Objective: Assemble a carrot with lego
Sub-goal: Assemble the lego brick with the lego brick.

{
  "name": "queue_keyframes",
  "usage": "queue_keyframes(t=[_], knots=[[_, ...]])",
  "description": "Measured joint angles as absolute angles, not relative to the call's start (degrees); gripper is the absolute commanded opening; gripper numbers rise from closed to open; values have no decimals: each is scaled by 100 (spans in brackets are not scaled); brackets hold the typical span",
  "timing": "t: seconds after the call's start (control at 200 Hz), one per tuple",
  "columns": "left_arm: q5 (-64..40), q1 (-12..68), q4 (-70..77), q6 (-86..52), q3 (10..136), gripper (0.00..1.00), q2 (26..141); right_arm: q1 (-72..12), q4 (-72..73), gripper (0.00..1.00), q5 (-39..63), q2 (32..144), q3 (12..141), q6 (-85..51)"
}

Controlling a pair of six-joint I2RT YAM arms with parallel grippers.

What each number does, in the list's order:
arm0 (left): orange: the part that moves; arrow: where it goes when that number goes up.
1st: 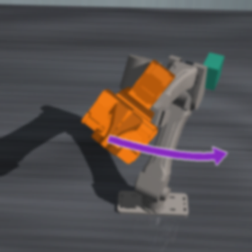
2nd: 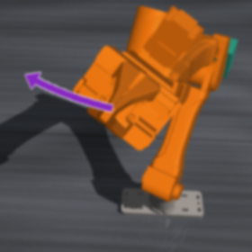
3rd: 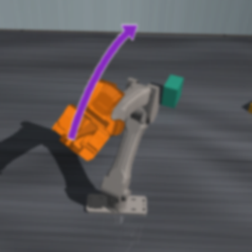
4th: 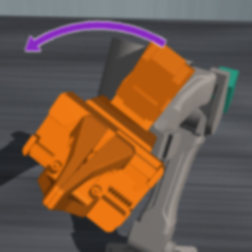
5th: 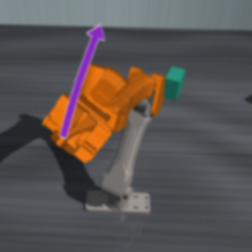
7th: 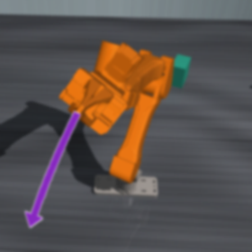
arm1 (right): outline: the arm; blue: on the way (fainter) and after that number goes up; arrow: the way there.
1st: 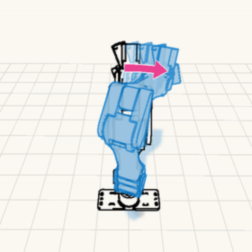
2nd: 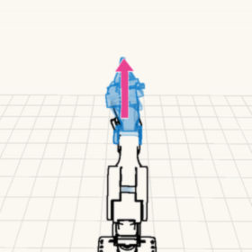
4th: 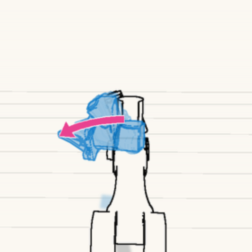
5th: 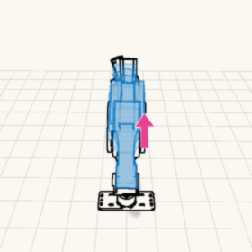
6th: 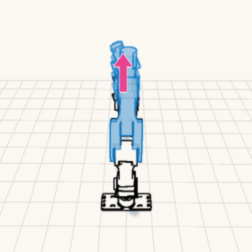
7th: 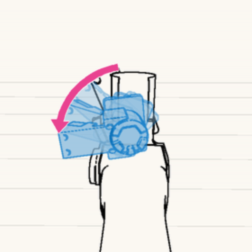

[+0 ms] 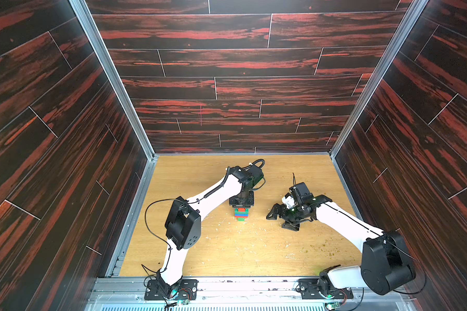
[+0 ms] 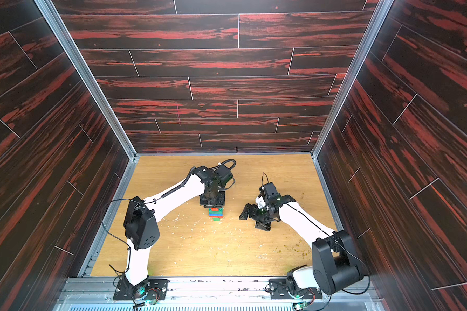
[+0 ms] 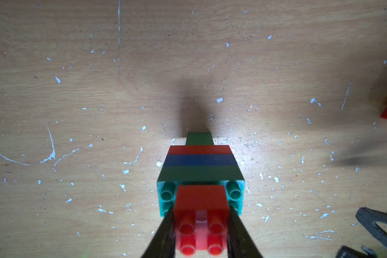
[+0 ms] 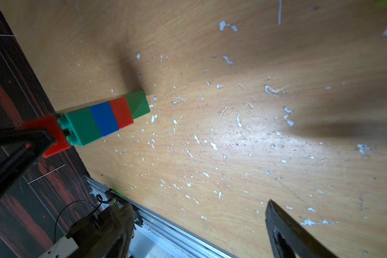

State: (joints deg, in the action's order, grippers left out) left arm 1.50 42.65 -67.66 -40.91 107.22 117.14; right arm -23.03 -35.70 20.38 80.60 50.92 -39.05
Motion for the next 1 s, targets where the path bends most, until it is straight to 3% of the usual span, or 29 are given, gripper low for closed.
queue_keyframes(t=[0.997], knots=[[150, 4274, -6464, -3782, 10388, 0, 11620, -2303, -3575, 93, 2038, 8062, 5094, -3944]])
